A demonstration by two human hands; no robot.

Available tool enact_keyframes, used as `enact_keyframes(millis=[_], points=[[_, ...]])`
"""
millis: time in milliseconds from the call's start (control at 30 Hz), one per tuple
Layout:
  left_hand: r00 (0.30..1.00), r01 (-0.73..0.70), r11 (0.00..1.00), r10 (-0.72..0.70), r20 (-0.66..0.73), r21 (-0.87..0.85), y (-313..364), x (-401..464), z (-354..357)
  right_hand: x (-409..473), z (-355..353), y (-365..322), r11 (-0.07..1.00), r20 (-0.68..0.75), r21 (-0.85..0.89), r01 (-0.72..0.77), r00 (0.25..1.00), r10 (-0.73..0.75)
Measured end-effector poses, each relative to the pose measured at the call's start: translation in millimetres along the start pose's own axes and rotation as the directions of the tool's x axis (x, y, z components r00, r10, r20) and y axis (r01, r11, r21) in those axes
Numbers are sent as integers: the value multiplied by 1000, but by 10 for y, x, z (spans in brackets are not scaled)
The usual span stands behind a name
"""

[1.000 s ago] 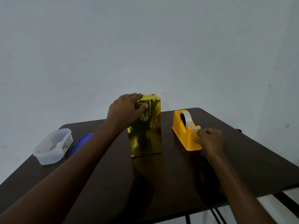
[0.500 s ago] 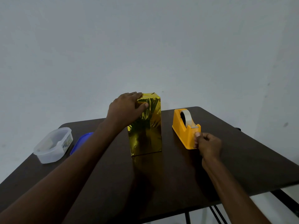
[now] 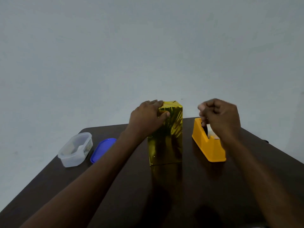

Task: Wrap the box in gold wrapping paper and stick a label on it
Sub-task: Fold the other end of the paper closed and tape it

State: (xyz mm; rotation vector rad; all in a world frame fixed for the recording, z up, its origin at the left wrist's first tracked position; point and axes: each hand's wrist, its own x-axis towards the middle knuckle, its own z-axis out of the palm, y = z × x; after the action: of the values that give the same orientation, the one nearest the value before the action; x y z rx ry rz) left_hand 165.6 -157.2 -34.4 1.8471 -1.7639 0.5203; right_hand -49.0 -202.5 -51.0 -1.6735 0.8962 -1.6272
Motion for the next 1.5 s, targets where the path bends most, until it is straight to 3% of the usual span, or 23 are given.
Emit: enact_keyframes(millis=[167,300,400,733,1133,1333,1500], points=[[1000,-7,1000,7,4,19,-10,-20,-22,588,308,-507,988,405,-21,152,905,-131],[1000,-24,999,24,-1,21,-3,-31,-42,906,602,-524,969,625,-164,184,780,-43],[1000,-30,999,30,2,12,-17,-31,-37,1022,768,-429,935,706,-255,245,708,7],[995,96,995,-95,7,-22,-18,-8,-3,1152,902,-330,915,730,-291,279,683,24],[997,67,997,-68,-25,-36,-65,17,36,1253,1043,-411,867,779,-384,317,615,120],[997,63,997,-65,-36,-48,-70,27,44,1274,1126,-391,740,756,-505,445,641,131],[997,73,996,-74,-32,-41,-77,62,43,1236,1107,-308,586,683,-614,528,728,59]])
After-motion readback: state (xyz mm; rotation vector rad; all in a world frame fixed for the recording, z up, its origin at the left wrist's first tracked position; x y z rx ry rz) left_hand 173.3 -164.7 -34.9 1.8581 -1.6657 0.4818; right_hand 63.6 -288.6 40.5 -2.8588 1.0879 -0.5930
